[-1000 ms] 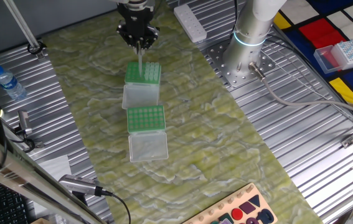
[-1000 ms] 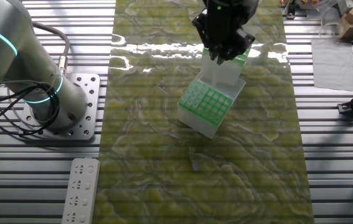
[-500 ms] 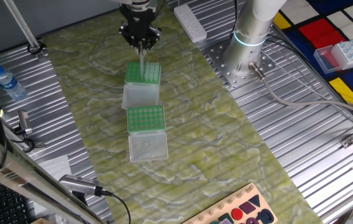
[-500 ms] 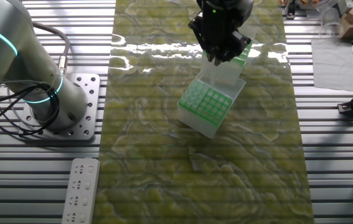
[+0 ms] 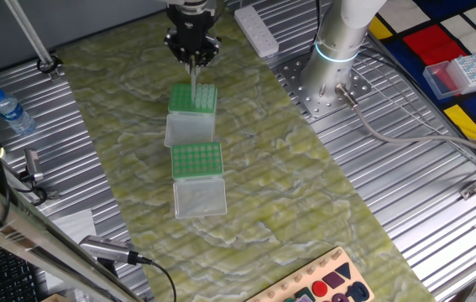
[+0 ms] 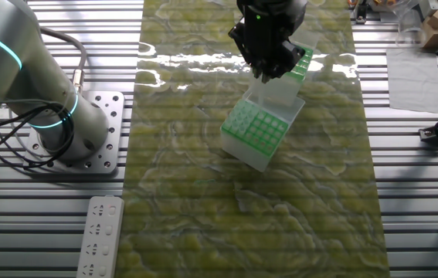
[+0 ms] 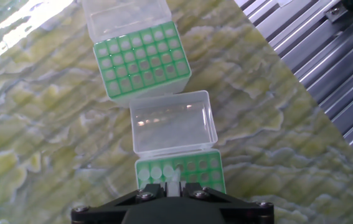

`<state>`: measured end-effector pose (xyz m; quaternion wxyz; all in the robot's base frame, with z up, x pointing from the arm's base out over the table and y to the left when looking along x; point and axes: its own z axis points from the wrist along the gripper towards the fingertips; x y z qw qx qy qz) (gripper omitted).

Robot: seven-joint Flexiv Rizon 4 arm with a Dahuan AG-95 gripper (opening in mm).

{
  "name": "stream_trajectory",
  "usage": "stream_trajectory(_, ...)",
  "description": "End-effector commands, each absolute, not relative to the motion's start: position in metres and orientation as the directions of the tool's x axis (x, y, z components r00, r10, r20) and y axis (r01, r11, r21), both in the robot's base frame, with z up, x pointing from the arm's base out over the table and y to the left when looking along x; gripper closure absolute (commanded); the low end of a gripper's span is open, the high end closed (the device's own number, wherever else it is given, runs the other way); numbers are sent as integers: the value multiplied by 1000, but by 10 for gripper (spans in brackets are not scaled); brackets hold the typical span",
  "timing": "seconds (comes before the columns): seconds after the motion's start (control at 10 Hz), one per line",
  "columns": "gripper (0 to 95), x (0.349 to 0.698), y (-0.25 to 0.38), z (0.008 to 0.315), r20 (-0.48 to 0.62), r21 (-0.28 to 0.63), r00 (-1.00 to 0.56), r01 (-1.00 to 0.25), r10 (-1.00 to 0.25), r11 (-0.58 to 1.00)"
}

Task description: Transfer all large pipette tips from one holder to another

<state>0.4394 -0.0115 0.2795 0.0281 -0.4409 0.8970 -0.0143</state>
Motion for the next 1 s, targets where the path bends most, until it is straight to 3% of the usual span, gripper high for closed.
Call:
stream_trajectory(0.1, 950, 439, -12, 278, -47, -75, -572, -816, -819, 574)
stream_trajectory(0.2, 760, 439, -12, 277, -49, -77, -568, -818, -822, 570)
stream_trajectory(0.9, 760, 442, -7, 279, -45, -68, -614, -785, -788, 616)
stream_trajectory(1.0, 950, 443, -1, 280, -34, -56, -654, -754, -756, 655)
